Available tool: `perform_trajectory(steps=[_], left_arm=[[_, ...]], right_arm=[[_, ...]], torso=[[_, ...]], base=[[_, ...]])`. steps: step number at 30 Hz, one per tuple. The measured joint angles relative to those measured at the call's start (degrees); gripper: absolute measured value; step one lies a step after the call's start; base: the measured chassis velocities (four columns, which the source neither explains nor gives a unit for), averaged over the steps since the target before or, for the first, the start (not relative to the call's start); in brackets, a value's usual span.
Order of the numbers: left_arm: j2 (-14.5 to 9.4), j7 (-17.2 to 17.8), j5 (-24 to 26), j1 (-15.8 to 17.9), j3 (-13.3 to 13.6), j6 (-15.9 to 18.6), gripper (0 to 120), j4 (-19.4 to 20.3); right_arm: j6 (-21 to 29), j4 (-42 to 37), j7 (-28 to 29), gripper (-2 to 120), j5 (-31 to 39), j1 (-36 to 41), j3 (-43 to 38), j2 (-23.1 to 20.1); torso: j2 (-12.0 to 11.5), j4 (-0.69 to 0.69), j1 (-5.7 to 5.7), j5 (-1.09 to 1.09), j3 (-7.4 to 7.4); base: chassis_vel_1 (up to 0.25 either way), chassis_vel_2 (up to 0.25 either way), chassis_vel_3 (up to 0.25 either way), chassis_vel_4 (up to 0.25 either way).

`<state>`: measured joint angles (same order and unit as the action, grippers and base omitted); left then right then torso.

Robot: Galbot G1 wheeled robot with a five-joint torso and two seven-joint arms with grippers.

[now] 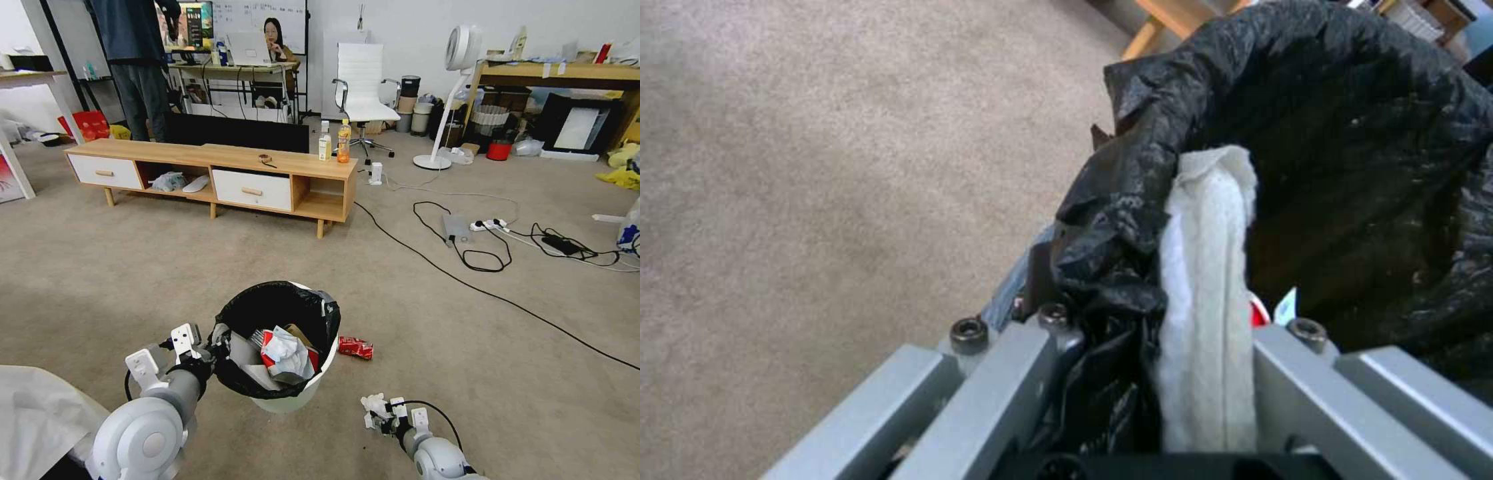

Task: Pick up the trash bin and place the garbage on the floor into it.

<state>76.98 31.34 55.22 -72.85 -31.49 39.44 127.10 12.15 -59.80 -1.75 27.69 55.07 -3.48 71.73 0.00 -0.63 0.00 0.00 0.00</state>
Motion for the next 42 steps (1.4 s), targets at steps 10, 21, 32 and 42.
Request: perform_trajectory(steps=[10,21,32,42], left_arm=[[0.1,-0.5,-0.5,0.2,0.0,-0.2,7,-0.4],[0.2,-0.6,-0.7,0.4,0.2,-0.3,7,-1.2],[-0.1,-0.5,-0.6,0.4,0.3,-0.3,7,-1.2],[-0.5,-0.5,-0.4,-0.5,0.3,-0.2,7,-0.8]], right_arm=[[-0.5,-0.3,-0.5,2,0.3,-0.1,0.3,0.1],[-0.4,-9.0,1.7,0,-2.3,0.6,-1.7,-2.8],[-3.3,-20.3,5.6,0,-6.9,0.4,-6.4,-3.9],[-7.6,-32.6,4.6,0,-6.2,-2.0,-11.3,-6.1]], torso=[[0.0,0.01,0.00,0.00,0.00],[0.0,0.01,0.00,0.01,0.00],[0.0,0.01,0.00,0.00,0.00],[0.0,0.00,0.00,0.00,0.00]], base=[[0.000,0.000,0.000,0.000],[0.000,0.000,0.000,0.000],[0.000,0.000,0.000,0.000],[0.000,0.000,0.000,0.000]])
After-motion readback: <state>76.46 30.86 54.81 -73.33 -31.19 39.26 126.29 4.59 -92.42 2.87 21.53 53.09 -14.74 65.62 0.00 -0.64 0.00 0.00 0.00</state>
